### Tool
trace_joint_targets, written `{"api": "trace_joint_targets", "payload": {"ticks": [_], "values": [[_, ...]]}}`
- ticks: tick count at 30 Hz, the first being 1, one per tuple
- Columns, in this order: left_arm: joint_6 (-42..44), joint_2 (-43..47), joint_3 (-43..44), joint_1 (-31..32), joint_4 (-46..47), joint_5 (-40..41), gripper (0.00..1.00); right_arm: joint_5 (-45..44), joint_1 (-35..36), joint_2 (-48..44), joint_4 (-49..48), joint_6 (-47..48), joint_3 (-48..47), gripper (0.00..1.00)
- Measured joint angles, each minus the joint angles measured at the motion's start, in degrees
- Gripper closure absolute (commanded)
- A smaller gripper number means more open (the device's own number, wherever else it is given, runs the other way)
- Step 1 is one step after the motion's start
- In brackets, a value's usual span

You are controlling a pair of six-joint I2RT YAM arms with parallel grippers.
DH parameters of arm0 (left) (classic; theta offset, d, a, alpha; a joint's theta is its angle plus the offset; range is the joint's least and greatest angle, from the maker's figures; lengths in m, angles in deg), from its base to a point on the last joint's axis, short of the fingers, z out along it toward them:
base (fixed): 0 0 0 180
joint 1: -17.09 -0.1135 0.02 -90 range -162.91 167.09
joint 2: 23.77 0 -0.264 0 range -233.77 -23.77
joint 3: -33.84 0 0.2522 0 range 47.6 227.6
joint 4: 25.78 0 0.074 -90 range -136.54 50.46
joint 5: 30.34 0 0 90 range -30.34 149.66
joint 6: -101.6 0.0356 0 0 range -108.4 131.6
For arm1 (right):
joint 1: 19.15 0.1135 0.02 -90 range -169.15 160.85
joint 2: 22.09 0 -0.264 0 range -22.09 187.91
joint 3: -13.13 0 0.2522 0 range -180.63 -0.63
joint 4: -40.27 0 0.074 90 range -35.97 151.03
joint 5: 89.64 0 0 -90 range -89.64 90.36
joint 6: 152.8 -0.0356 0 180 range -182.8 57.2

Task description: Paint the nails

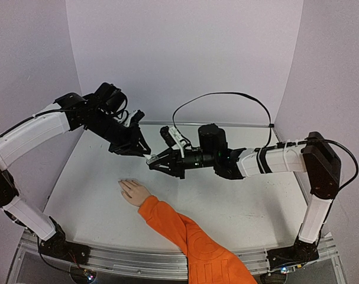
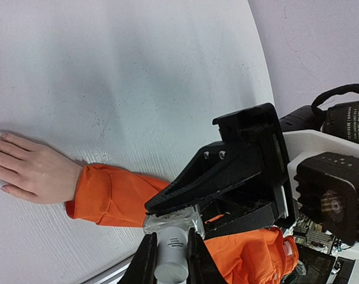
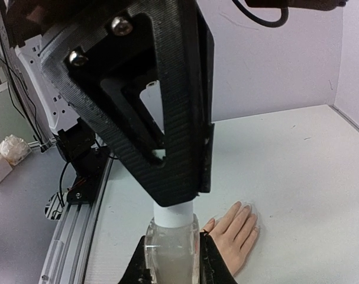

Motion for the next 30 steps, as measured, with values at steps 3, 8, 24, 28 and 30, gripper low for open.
{"api": "trace_joint_targets", "payload": {"ticks": [3, 8, 24, 28, 30], "values": [[0.04, 0.0, 0.0, -0.31, -0.35, -0.5, 0.87, -0.04, 0.22, 0.17, -0.13, -0.46, -0.17, 1.0], [1.92, 0.13, 0.02, -0.66, -0.17, -0.74, 0.23, 0.04, 0.31, 0.17, -1.51, -4.42, -0.15, 1.0], [7.74, 23.12, -20.92, -1.29, 41.38, -8.24, 0.17, 6.08, 0.48, -3.69, -25.68, -38.82, 4.81, 1.0], [7.21, 22.38, -21.16, -1.29, 44.83, -10.36, 0.26, 7.98, 0.48, -3.56, -31.12, -44.63, 3.67, 1.0], [7.04, 22.18, -21.16, -1.29, 45.83, -10.8, 0.26, 8.81, 0.48, -3.48, -33.11, -46.4, 2.62, 1.0]]}}
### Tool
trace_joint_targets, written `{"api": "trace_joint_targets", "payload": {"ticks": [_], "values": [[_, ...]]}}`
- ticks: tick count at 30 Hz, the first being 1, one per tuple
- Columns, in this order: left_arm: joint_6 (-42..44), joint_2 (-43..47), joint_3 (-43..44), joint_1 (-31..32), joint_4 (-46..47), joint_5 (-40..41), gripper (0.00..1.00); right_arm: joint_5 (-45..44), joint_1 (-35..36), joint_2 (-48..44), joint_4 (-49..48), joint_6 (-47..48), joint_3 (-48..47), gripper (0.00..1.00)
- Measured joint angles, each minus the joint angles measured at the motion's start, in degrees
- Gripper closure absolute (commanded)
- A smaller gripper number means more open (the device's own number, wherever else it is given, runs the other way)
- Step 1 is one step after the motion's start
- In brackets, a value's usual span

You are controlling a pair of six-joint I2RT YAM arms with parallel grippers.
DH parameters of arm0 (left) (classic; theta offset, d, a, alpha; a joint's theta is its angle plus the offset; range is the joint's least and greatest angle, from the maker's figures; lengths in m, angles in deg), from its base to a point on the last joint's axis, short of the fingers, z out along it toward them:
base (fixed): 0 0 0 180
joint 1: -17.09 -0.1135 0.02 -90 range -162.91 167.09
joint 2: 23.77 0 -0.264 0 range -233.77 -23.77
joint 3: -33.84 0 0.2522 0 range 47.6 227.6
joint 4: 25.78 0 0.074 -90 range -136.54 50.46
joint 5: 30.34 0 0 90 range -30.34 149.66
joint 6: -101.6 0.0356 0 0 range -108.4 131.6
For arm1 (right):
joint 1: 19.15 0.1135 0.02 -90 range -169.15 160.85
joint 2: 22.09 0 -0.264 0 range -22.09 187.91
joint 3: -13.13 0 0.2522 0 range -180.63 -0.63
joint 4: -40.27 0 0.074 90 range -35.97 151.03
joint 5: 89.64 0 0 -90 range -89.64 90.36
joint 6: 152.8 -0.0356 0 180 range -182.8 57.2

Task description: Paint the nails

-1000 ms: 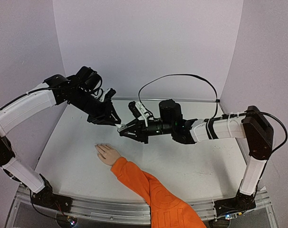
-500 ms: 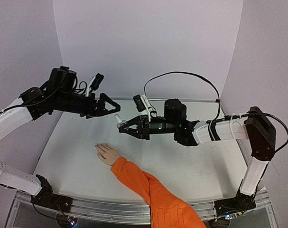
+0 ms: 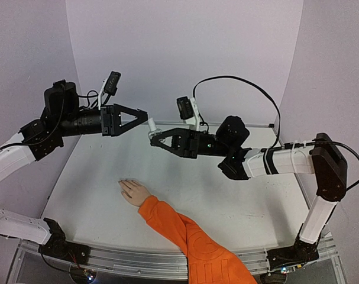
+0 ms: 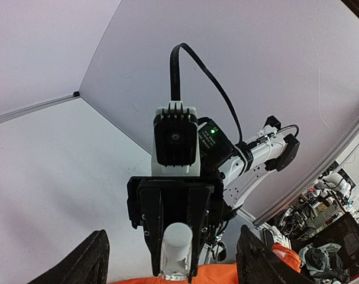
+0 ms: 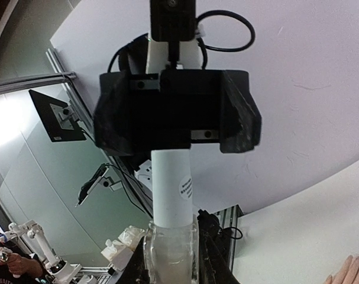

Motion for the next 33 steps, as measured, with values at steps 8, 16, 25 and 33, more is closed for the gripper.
{"api": "trace_joint_targets", "payload": {"ticks": [8, 16, 25, 33], "values": [[-1.6, -2.14, -0.02, 0.0, 1.9, -2.01, 0.43, 1.55, 0.0, 0.94, -3.91, -3.58, -2.49, 1.0], [-2.01, -3.85, 0.0, 0.0, 2.1, -4.66, 0.61, 1.68, 0.0, 3.74, -4.11, -4.44, -3.26, 1.0], [-2.49, -4.33, 0.17, 0.04, 3.28, -5.51, 0.92, 1.68, -0.04, 4.07, -4.09, -5.29, -4.5, 1.0], [-0.7, -4.55, 0.31, 0.0, 2.36, -2.8, 1.0, -0.57, -0.15, 4.26, -1.79, -2.38, -4.63, 1.0]]}}
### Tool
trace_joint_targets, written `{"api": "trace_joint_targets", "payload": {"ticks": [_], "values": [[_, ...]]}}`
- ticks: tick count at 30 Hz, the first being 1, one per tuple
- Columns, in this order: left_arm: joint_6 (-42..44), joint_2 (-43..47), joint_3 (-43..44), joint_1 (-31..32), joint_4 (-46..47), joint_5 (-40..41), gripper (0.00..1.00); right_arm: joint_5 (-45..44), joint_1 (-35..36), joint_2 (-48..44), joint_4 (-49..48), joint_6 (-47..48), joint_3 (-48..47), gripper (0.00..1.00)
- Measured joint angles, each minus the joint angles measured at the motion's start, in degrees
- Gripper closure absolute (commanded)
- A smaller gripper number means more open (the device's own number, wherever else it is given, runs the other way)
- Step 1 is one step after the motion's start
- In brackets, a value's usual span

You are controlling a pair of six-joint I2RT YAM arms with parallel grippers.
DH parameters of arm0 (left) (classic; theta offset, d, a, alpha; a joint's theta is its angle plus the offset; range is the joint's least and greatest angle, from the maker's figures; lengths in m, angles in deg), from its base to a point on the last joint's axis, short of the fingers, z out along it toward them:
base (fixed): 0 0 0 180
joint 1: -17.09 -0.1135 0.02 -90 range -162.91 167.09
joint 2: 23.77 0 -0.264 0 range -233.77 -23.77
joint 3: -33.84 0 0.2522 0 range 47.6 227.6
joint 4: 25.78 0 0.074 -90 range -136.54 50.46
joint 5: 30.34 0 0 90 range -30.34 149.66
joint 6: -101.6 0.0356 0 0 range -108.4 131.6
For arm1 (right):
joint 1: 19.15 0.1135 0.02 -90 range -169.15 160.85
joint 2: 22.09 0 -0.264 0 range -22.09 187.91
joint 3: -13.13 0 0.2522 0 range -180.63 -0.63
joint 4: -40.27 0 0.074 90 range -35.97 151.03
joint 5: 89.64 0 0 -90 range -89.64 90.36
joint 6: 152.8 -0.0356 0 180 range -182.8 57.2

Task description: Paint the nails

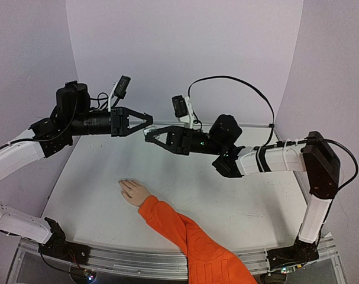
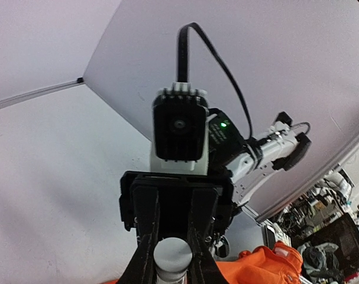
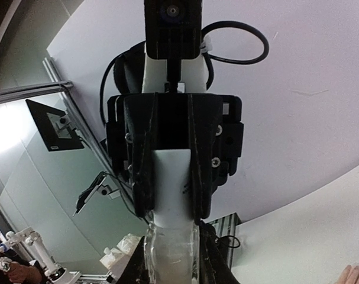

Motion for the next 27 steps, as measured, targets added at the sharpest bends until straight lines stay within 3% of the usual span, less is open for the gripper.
{"api": "trace_joint_targets", "payload": {"ticks": [4, 9, 12, 14, 15, 16, 17, 19, 20, 23, 27], "values": [[0.57, -0.76, 1.4, -0.11, -6.19, 9.22, 1.0, -11.19, 0.96, -1.99, 12.83, 12.22, -0.11, 1.0], [-2.32, -3.93, 5.51, 0.94, -14.21, 25.42, 1.0, -50.38, 9.38, -2.32, 32.74, 31.47, -6.21, 1.0], [-4.72, -6.19, 7.41, 2.23, -17.03, 31.74, 1.0, -67.19, 12.7, 0.5, 37.53, 40.15, -10.34, 1.0], [-5.66, -8.11, 8.55, 2.51, -17.73, 33.66, 1.0, -71.04, 13.25, 1.46, 38.95, 42.93, -11.41, 1.0], [-6.05, -8.7, 8.83, 2.56, -17.94, 34.03, 0.97, -71.78, 13.25, 1.66, 39.54, 44.04, -11.61, 1.0], [-6.21, -9.16, 8.98, 2.6, -18.03, 34.23, 0.88, -72.22, 13.2, 1.75, 40.06, 45.05, -11.67, 1.0], [-6.27, -9.31, 9.01, 2.64, -18.08, 34.36, 0.76, -72.28, 13.18, 1.75, 40.41, 45.72, -11.67, 1.0], [-5.86, -9.14, 9.09, 2.64, -18.51, 34.29, 0.42, -70.6, 12.83, 1.73, 40.44, 46.6, -11.65, 1.0], [-5.07, -8.72, 9.09, 2.64, -18.8, 34.12, 0.32, -69.05, 12.28, 1.53, 40.59, 46.73, -11.47, 1.0], [-3.02, -5.62, 8.55, 2.49, -18.4, 32.13, 0.17, -60.98, 8.72, -0.31, 40.83, 46.12, -8.39, 1.0], [-0.59, 1.49, 5.22, 2.08, -14.6, 25.86, 0.13, -38.69, 0.87, -4.15, 40.04, 42.53, -2.67, 1.0]]}}
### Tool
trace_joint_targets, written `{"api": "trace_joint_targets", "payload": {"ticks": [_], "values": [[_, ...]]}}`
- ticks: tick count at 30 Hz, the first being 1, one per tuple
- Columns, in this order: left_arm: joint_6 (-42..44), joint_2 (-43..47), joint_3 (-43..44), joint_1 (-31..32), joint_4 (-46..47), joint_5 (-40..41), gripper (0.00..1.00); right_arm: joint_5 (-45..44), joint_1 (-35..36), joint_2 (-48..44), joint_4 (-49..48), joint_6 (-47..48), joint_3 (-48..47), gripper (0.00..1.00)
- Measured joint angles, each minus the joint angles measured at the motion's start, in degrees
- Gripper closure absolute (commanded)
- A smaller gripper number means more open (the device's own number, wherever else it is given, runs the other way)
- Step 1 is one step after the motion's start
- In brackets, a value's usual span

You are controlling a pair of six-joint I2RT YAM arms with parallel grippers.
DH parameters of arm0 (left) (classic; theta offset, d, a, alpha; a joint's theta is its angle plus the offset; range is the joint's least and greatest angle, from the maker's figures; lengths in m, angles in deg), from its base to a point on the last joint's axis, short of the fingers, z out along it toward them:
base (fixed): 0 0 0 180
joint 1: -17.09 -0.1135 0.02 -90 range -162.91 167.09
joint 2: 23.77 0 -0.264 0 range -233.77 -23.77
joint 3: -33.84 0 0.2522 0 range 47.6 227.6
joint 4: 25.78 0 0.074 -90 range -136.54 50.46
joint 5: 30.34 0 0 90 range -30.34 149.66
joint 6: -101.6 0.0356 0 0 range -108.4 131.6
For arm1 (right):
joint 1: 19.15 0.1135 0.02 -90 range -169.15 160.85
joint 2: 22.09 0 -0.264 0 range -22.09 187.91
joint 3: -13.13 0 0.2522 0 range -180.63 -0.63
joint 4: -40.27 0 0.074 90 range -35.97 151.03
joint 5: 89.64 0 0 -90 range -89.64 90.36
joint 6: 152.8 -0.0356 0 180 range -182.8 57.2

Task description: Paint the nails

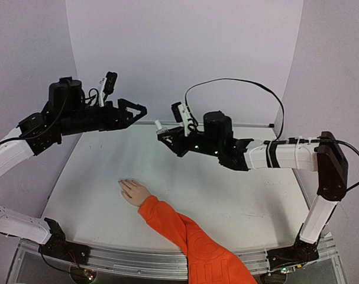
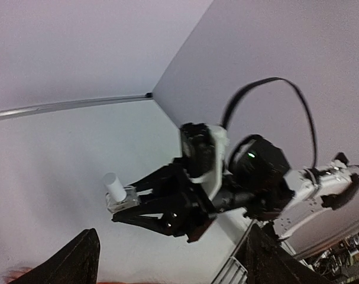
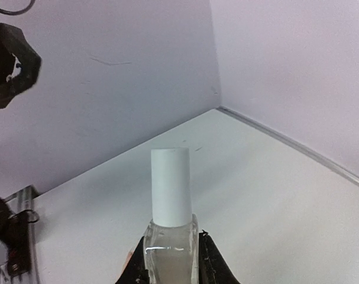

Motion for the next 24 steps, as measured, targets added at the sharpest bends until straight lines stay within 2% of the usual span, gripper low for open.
{"api": "trace_joint_targets", "payload": {"ticks": [4, 9, 13, 16, 24], "values": [[1.53, 2.89, -0.98, -0.26, 5.09, -9.53, 0.17, 22.25, -4.9, -1.55, -6.71, -7.63, 2.49, 1.0], [2.08, 0.24, -1.07, -0.28, 9.86, -20.52, 0.27, 41.2, -3.76, -1.75, -21.59, -21.75, 3.52, 1.0], [2.56, -1.51, -1.25, -0.26, 11.28, -25.24, 0.34, 48.13, -3.02, -1.49, -34.27, -32.65, 3.74, 1.0], [2.89, -1.7, -1.29, 0.2, 12.46, -27.19, 0.43, 50.23, -3.17, -0.31, -39.74, -38.18, 3.72, 1.0], [3.34, -2.91, -1.25, 2.32, 13.55, -28.81, 0.61, 51.63, -3.26, 2.86, -42.64, -43.95, 3.72, 1.0]]}}
